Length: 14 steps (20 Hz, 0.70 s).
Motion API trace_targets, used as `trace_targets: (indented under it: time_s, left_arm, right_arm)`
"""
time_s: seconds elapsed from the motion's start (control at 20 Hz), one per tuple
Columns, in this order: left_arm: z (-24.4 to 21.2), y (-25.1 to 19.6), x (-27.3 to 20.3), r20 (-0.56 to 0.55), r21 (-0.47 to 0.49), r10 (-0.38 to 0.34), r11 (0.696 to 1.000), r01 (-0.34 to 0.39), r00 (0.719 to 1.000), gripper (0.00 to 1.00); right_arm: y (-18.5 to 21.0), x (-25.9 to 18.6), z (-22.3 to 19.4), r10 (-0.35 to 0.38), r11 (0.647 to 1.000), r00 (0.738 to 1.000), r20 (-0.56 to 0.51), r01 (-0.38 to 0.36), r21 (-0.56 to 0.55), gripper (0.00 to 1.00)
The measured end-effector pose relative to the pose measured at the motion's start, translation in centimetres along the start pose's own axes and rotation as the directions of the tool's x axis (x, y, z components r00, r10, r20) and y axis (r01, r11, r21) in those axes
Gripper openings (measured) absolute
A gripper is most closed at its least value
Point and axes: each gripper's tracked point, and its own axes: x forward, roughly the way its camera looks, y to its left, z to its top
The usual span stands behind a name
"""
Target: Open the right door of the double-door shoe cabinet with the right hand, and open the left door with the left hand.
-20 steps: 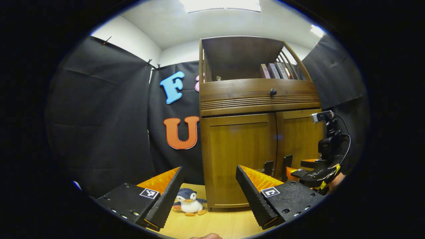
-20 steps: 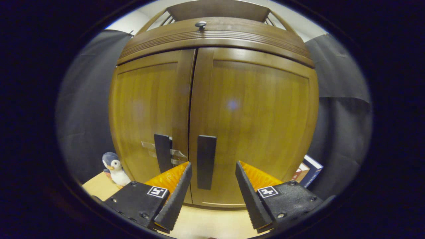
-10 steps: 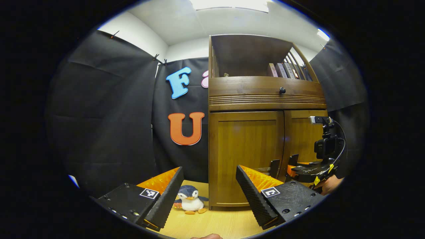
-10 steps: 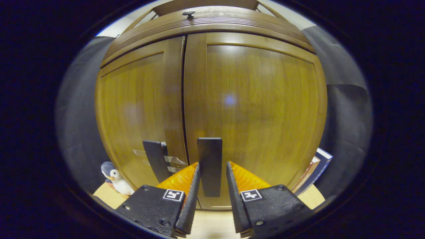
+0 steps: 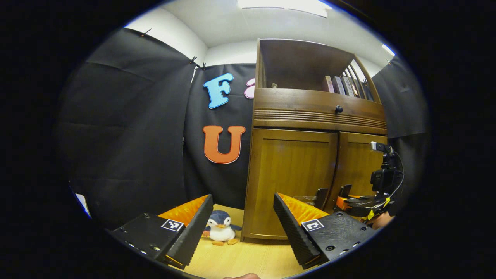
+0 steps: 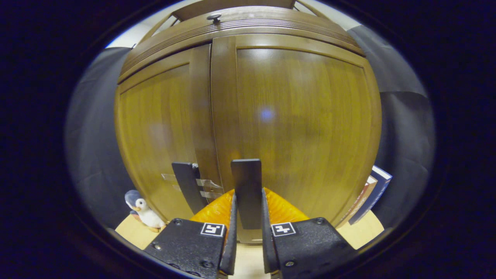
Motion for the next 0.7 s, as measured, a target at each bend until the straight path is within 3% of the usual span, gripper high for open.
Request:
trace_targets:
  time_s: [0.35, 0.7]
  left_arm:
    - [-0.3, -3.1, 0.2, -0.01, 0.024, -0.046, 0.999, 0.046, 0.999, 0.95]
    - [-0.2, -7.9, 1.0, -0.012, 0.05, -0.14, 0.989, 0.141, 0.99, 0.94]
  right_arm:
    - [-0.9, -3.9, -1.0, 0.053, 0.999, 0.999, -0.001, -0.053, -0.004, 0.31]
    - [-2.4, -7.8, -2.0, 0.091, 0.996, 0.996, -0.014, -0.091, 0.015, 0.31]
